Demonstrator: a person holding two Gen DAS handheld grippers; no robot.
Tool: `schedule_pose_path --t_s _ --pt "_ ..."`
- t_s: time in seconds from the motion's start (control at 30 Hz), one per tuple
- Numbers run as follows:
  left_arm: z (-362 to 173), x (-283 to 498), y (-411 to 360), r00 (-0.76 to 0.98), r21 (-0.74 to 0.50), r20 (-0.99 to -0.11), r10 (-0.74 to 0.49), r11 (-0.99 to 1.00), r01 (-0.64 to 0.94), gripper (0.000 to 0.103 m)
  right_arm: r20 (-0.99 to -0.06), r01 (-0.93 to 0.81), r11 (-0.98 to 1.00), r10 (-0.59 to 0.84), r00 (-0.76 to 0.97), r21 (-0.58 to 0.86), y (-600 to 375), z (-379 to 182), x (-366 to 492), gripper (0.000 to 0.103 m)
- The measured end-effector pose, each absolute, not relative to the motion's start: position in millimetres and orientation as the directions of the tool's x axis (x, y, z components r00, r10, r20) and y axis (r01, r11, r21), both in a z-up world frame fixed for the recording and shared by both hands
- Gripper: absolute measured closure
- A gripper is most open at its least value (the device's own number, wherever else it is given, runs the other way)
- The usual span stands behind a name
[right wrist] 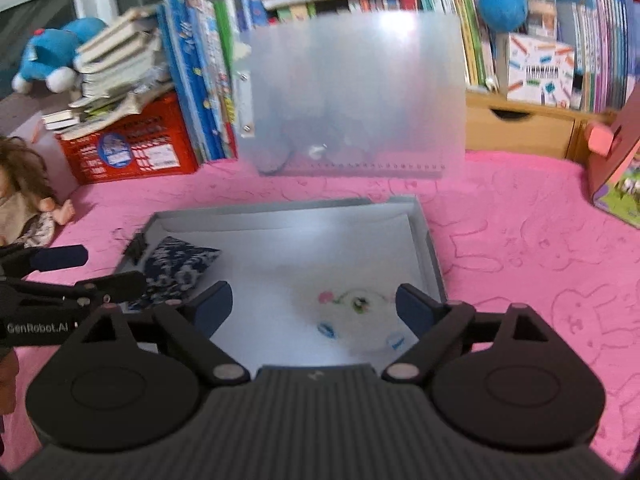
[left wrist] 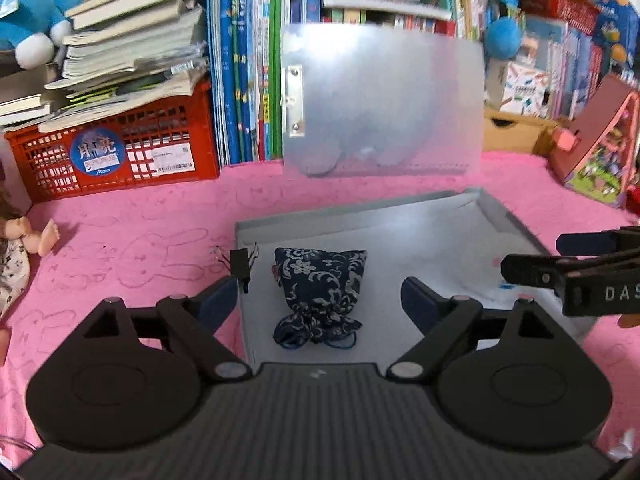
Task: Organize objects
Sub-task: 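Move the left tool to the purple plush while the right tool reaches the green gingham pouch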
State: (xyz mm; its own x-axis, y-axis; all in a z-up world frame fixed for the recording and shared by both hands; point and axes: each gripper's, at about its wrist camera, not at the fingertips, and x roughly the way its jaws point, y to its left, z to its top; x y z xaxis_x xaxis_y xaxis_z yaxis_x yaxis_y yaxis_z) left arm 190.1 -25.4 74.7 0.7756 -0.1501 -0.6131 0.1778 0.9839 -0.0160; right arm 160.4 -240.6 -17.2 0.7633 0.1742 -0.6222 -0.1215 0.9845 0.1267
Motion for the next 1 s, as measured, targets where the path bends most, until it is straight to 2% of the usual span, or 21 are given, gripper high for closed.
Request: schedule_pose_path --t_s 0.3,0.7,1.0 --pt "83 131 -15 0.797 -0.048 -0.57 -0.2 0.976 0.211 0.01 -0.554 -0.185 0.977 0.212 0.805 0.105 -228 0 103 0.006" --pt "74 55 0 0.83 -0.059 -0.514 -0.216 0.974 0.217 0.009 -0.5 -0.208 0.977 0.207 0.841 0.055 -206 -16 30 0.003" --pt "47 6 12 0.826 -0.04 -0.533 -0.182 0.981 0.19 0.008 -0.511 -0.227 0.974 0.195 0.837 -0.001 -191 -38 -6 0.002"
